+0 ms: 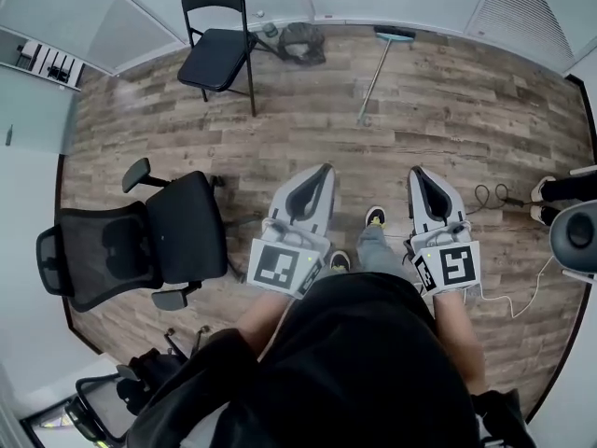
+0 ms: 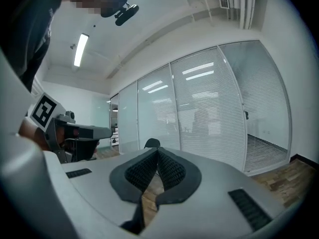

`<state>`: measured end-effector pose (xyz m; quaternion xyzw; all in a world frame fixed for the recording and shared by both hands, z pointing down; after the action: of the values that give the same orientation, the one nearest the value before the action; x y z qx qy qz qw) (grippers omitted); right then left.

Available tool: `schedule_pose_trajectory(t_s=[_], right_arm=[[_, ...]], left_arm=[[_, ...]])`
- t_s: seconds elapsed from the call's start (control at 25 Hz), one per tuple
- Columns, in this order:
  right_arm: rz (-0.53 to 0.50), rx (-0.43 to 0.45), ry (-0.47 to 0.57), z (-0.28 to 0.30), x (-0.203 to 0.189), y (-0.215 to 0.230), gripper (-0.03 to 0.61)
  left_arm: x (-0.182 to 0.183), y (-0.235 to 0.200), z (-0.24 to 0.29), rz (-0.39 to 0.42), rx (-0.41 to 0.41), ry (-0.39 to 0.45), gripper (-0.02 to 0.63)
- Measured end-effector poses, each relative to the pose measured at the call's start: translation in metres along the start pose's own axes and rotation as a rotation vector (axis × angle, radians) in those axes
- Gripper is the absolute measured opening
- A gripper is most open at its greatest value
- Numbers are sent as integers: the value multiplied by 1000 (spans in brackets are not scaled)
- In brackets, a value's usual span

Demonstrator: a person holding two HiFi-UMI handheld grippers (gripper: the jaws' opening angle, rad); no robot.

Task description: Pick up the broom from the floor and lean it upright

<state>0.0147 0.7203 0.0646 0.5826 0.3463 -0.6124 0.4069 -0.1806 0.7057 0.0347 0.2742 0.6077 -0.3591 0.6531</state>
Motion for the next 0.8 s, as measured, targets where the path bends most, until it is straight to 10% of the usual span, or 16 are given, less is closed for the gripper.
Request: schedule_pose_trajectory(t_s=[0.8], right_arm=[[74, 65, 13, 94, 6, 109, 14]], left_arm=[[13, -27, 118, 19, 61, -32, 20]])
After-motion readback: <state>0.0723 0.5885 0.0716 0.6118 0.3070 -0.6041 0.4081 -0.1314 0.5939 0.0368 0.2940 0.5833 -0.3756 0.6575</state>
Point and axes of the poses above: the fingertips, and each gripper's own axes: z forward along the fingers, y to its right, x out of its top, the point moved 6 cm from there along -z, backward along the fingers, and after that the axes turned 1 degree about -y, right-handed, at the moved point
